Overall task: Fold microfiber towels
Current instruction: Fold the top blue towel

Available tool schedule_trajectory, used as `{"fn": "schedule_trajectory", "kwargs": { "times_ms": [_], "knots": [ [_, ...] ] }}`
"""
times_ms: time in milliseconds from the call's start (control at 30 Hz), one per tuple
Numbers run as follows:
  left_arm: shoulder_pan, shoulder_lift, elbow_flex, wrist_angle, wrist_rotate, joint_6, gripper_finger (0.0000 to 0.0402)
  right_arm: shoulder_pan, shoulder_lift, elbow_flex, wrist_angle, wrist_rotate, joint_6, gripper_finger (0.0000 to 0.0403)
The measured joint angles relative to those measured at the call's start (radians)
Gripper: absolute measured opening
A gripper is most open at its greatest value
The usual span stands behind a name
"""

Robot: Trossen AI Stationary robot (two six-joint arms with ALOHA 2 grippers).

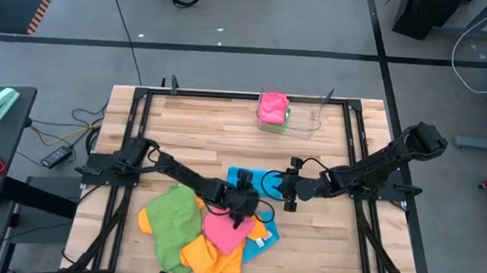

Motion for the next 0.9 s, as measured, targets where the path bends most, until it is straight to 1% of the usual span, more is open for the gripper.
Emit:
{"fn": "schedule_trajectory", "kwargs": {
  "times_ms": [167,300,333,400,500,567,633,733,800,900],
  "knots": [
    [0.003,0.0,-0.001,-0.001,-0.005,0.003,0.0081,0.0,0.0,0.0,0.0,-0.015,0.0,0.0174],
    [0.004,-0.004,-0.003,-0.011,-0.01,0.019,0.0023,0.001,0.0,0.0,0.022,-0.062,-0.014,0.0174],
    [0.005,-0.005,-0.003,-0.017,-0.012,0.02,0.0016,0.005,0.0,0.0,0.04,-0.076,-0.022,0.0174],
    [0.007,-0.025,-0.006,-0.043,-0.011,0.023,0.0013,0.023,0.004,0.0,0.083,-0.088,-0.05,0.0174],
    [0.016,-0.059,-0.008,-0.075,0.001,0.014,0.0032,0.064,0.038,0.002,0.139,-0.063,-0.1,0.0174],
    [0.026,-0.082,-0.006,-0.088,0.036,-0.01,0.0041,0.078,0.085,0.002,0.203,-0.058,-0.132,0.0175],
    [0.038,-0.088,-0.005,-0.092,0.086,-0.022,0.0041,0.085,0.133,0.006,0.244,-0.065,-0.14,0.0179],
    [0.046,-0.093,-0.007,-0.103,0.124,-0.024,0.0027,0.085,0.195,0.034,0.251,-0.069,-0.163,0.0196],
    [0.047,-0.107,-0.005,-0.102,0.13,-0.027,0.0018,0.084,0.227,0.055,0.247,-0.068,-0.188,0.0211],
    [0.047,-0.121,-0.003,-0.106,0.14,-0.032,0.0017,0.085,0.251,0.082,0.239,-0.027,-0.227,0.0237]
  ]
}}
